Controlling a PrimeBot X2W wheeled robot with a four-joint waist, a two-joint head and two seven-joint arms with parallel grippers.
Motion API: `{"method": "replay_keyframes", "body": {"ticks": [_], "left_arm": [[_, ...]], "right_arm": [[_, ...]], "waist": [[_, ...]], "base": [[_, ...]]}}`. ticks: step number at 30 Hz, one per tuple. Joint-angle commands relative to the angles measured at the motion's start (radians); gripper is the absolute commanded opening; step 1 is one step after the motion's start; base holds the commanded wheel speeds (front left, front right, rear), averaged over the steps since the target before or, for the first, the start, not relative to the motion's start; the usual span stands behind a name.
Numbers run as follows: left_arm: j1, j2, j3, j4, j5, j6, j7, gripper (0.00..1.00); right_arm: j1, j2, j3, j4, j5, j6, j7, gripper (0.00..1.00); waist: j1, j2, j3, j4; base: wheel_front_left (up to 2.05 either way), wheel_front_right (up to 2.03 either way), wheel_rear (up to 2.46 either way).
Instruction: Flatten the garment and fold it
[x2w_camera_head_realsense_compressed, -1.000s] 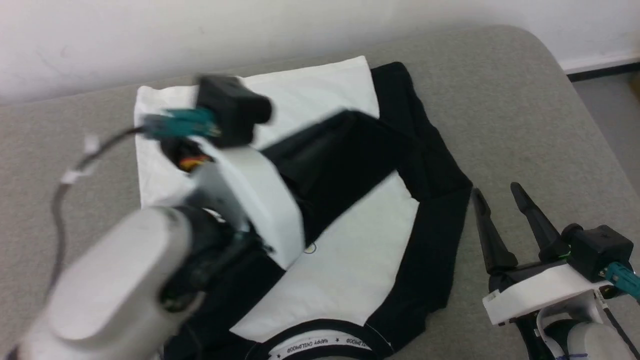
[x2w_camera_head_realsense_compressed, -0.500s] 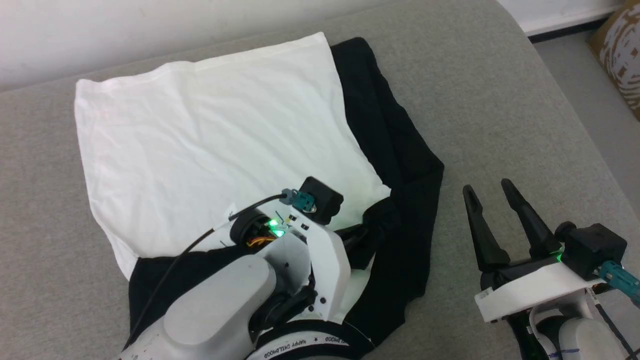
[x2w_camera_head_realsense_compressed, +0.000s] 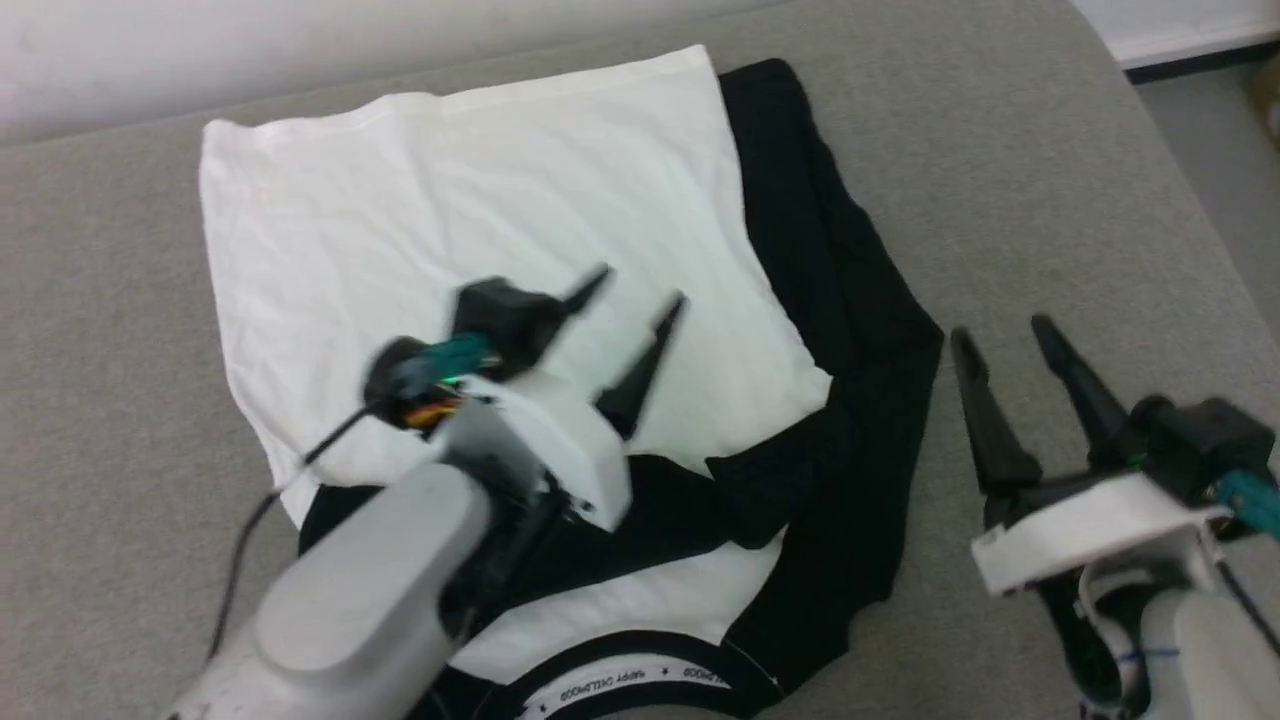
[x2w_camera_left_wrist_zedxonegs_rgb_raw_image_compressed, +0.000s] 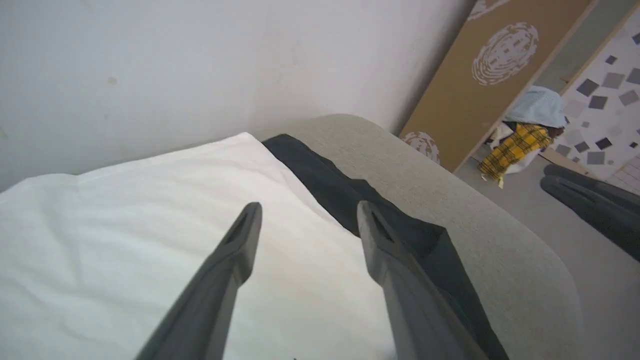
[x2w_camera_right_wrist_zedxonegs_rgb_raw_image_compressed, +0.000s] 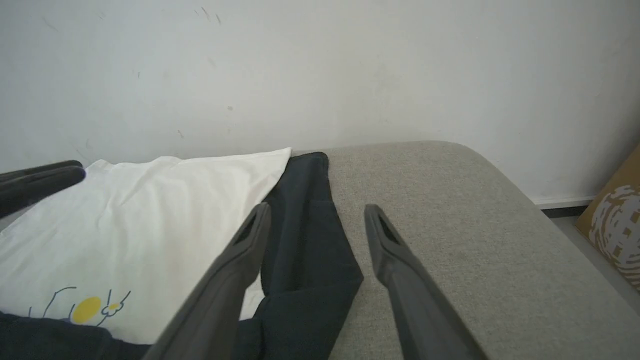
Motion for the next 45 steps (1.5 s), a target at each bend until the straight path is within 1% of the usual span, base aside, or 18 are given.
{"method": "replay_keyframes", "body": {"ticks": [1,5,6,9,11,13,16,19,25,29,33,34,35,36,37,38,41,45], "left_arm": [[0.040,0.033,0.045,-0.024,0.024,0.036,-0.087,1.00],[0.121,0.086,0.148,-0.053,0.056,0.114,-0.274,1.00],[0.121,0.086,0.148,-0.053,0.056,0.114,-0.274,1.00],[0.182,0.111,0.236,-0.074,0.075,0.154,-0.332,1.00],[0.215,0.118,0.300,-0.090,0.101,0.165,-0.341,1.00],[0.238,0.106,0.386,-0.132,0.157,0.168,-0.342,1.00],[0.288,0.064,0.490,-0.183,0.239,0.165,-0.342,1.00],[0.326,0.014,0.573,-0.213,0.287,0.145,-0.342,1.00],[0.349,-0.083,0.674,-0.235,0.359,0.068,-0.342,1.00],[0.347,-0.147,0.726,-0.228,0.392,0.010,-0.342,1.00],[0.347,-0.194,0.774,-0.221,0.426,-0.039,-0.342,1.00],[0.348,-0.204,0.784,-0.220,0.435,-0.050,-0.342,1.00],[0.350,-0.213,0.795,-0.217,0.443,-0.060,-0.343,1.00],[0.353,-0.221,0.804,-0.214,0.451,-0.070,-0.343,1.00],[0.355,-0.229,0.813,-0.210,0.457,-0.080,-0.343,1.00],[0.358,-0.236,0.822,-0.206,0.463,-0.089,-0.343,1.00],[0.367,-0.251,0.847,-0.194,0.480,-0.115,-0.343,1.00],[0.391,-0.264,0.873,-0.175,0.502,-0.142,-0.343,1.00]], "right_arm": [[-0.054,-0.016,-0.012,0.007,-0.014,-0.002,0.021,1.00],[-0.179,-0.061,-0.032,0.056,-0.021,-0.002,0.081,1.00],[-0.179,-0.061,-0.032,0.056,-0.021,-0.002,0.081,1.00],[-0.297,-0.087,-0.050,0.121,-0.012,-0.002,0.129,1.00],[-0.380,-0.105,-0.060,0.177,-0.007,-0.002,0.161,1.00],[-0.462,-0.118,-0.074,0.242,0.001,-0.002,0.197,1.00],[-0.577,-0.135,-0.091,0.343,0.013,-0.002,0.260,1.00],[-0.680,-0.148,-0.108,0.435,0.006,-0.002,0.322,1.00],[-0.842,-0.171,-0.159,0.604,-0.039,-0.002,0.457,1.00],[-0.915,-0.179,-0.189,0.674,-0.066,-0.002,0.544,1.00],[-0.963,-0.189,-0.180,0.712,-0.087,-0.002,0.620,1.00],[-0.970,-0.190,-0.179,0.722,-0.088,-0.002,0.646,0.92],[-0.973,-0.186,-0.181,0.731,-0.087,-0.002,0.678,0.49],[-0.974,-0.183,-0.187,0.739,-0.088,-0.002,0.711,0.38],[-0.974,-0.181,-0.188,0.742,-0.089,-0.002,0.739,0.20],[-0.972,-0.181,-0.189,0.738,-0.089,-0.002,0.754,0.00],[-0.949,-0.188,-0.197,0.704,-0.096,-0.002,0.752,0.00],[-0.878,-0.219,-0.211,0.626,-0.093,-0.002,0.687,0.00]], "waist": [[-0.0001,-0.0001,0.010,0.044],[-0.0001,-0.0001,0.041,0.089],[-0.0001,-0.0001,0.041,0.089],[-0.0001,-0.0001,0.080,0.126],[-0.0001,-0.0001,0.110,0.152],[-0.0001,-0.0001,0.142,0.177],[-0.0001,-0.0001,0.187,0.214],[-0.0001,-0.0001,0.236,0.243],[-0.0001,-0.0001,0.316,0.297],[-0.0001,-0.0001,0.351,0.323],[-0.0001,-0.0001,0.369,0.331],[-0.0001,-0.0001,0.370,0.330],[-0.0001,-0.0001,0.370,0.329],[-0.0001,-0.0001,0.368,0.327],[-0.0001,-0.0001,0.364,0.324],[-0.0001,-0.0001,0.358,0.320],[-0.0001,-0.0001,0.331,0.305],[-0.0001,-0.0001,0.273,0.280]], "base": [[0.00,0.00,0.00],[0.00,0.00,0.00],[0.00,0.00,0.00],[0.00,0.00,0.00],[0.00,0.00,0.00],[0.00,0.00,0.00],[0.00,0.00,0.00],[0.00,0.00,0.00],[0.00,0.00,0.00],[0.00,0.00,0.00],[0.00,0.00,0.00],[0.00,0.00,0.00],[0.00,0.00,0.00],[0.00,0.00,0.00],[0.00,0.00,0.00],[0.00,0.00,0.00],[0.00,0.00,0.00],[0.00,0.00,0.00]]}}
